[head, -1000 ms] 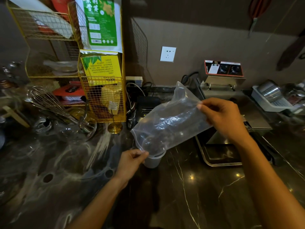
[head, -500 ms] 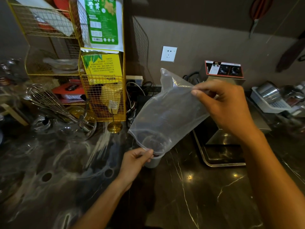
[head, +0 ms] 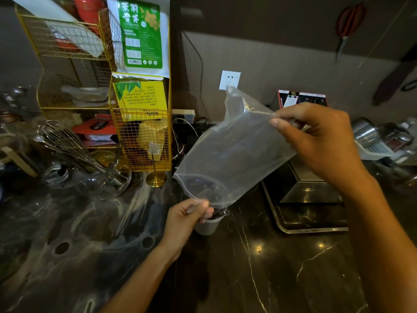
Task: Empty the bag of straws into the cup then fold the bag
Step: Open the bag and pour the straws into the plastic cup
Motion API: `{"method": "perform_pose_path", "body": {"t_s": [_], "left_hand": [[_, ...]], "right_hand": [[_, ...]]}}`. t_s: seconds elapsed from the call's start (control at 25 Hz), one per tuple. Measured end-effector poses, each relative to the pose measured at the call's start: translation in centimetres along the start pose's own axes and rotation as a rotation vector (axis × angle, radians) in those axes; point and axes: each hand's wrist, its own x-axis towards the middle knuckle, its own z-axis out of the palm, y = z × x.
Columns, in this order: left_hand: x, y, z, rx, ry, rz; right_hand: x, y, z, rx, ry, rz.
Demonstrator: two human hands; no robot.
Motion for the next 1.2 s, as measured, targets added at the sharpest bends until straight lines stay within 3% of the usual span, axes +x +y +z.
{"method": "perform_pose_path", "body": {"t_s": [0.24,0.44,0.76,0.88,0.96,1.12,1.2], "left_hand": [[0.2,1.3,0.5,-0.029,0.022,0.115],[-0.5,-0.5,0.3,-0.004,0.001,0.075],[-1.9,-2.0,0.6,-0.017,0.0,0.015],[-1.9,-2.6,0.3,-0.076,0.008,-0.033],[-1.9,-3.0,0.1,-0.1,0.023,-0.066],[-1.9,-3.4,-0.2,-0.104,0.022,-0.073],[-1.8,-3.7,-0.3,-0.118,0.025,-0.089]], "right_hand": [[0.8,-1.1,-2.2,0.032,0.047,-0.057],[1.7,-0.1,0.5,-0.05,-0.112,-0.035],[2.2,-0.6,2.4,-0.018,-0.092,-0.152],[2.4,-0.6,2.9,-0.009,-0.181,-0.149],[2.3,0.0,3.3,-0.065,-0.257,-0.089],[2.3,1.6,3.5,-0.124,-0.357,0.206],[2.4,2.0,3.3,-0.093,-0.386,0.242]]}}
